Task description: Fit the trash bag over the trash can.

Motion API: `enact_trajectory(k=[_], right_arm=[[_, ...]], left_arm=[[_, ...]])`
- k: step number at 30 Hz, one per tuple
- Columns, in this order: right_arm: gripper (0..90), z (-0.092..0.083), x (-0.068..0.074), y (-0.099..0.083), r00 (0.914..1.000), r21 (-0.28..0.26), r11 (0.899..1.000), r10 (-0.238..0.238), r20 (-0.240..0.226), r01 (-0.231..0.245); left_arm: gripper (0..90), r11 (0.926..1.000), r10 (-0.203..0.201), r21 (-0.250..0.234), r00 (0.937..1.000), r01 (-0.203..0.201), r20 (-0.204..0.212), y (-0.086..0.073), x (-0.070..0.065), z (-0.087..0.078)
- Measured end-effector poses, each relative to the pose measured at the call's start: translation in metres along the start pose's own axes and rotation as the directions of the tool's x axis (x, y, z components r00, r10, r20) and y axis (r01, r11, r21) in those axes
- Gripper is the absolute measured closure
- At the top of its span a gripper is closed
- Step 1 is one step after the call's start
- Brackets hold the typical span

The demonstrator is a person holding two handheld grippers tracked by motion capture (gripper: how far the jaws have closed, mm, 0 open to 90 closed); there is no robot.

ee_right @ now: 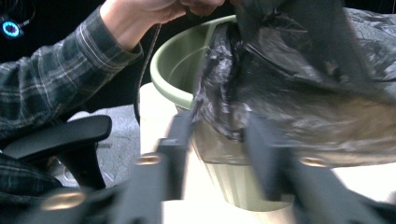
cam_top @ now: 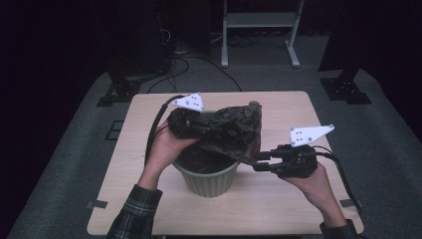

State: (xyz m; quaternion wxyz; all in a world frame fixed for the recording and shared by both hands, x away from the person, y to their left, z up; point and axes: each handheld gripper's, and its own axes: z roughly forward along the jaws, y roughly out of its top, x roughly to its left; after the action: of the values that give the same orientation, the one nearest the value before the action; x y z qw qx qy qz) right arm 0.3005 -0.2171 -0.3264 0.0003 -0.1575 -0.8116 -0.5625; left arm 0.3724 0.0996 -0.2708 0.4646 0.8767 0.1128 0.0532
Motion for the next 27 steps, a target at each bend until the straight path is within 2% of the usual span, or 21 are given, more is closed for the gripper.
enact_trajectory(k=[1, 2, 3, 8, 11, 15, 23, 27], right_arm=[[80.9, 0.000, 0.000, 0.000, 0.9999, -0.005, 1.000, -0.009, 0.010, 0.009], [87.2, 0.000, -0.001, 0.000, 0.9998, -0.004, 1.000, -0.017, 0.013, 0.017], [89.5, -0.001, -0.001, 0.001, 0.9997, -0.002, 1.000, -0.014, 0.022, 0.014], [89.8, -0.005, -0.004, 0.001, 0.9992, -0.001, 1.000, -0.009, 0.038, 0.009], [89.7, -0.010, -0.006, 0.000, 0.9986, 0.003, 1.000, -0.009, 0.052, 0.009], [89.7, -0.026, -0.012, -0.005, 0.9954, -0.005, 1.000, 0.005, 0.096, -0.005], [89.7, -0.056, -0.029, -0.016, 0.9841, -0.039, 0.998, 0.049, 0.171, -0.043], [89.7, -0.066, -0.039, -0.020, 0.9784, -0.049, 0.996, 0.076, 0.192, -0.068]], left_arm=[[89.8, 1.0000, 0.000, -0.001, 1.0000, 0.000, -0.001, 0.000, 0.000, -0.001], [89.8, 1.0000, 0.000, 0.000, 1.0000, 0.000, 0.000, 0.000, 0.000, -0.001], [89.8, 1.0000, -0.002, 0.001, 1.0000, 0.002, -0.002, -0.001, 0.000, -0.002], [89.8, 0.9999, -0.013, -0.011, 0.9997, 0.013, -0.022, -0.005, 0.002, -0.012], [89.8, 0.9995, -0.025, -0.022, 0.9991, 0.025, -0.034, -0.010, 0.005, -0.024], [89.8, 0.9984, -0.046, -0.037, 0.9974, 0.044, -0.056, -0.021, 0.007, -0.043], [89.8, 0.9906, -0.113, -0.089, 0.9885, 0.104, -0.101, -0.056, 0.009, -0.088], [89.8, 0.9854, -0.144, -0.107, 0.9829, 0.132, -0.114, -0.072, 0.009, -0.104]])
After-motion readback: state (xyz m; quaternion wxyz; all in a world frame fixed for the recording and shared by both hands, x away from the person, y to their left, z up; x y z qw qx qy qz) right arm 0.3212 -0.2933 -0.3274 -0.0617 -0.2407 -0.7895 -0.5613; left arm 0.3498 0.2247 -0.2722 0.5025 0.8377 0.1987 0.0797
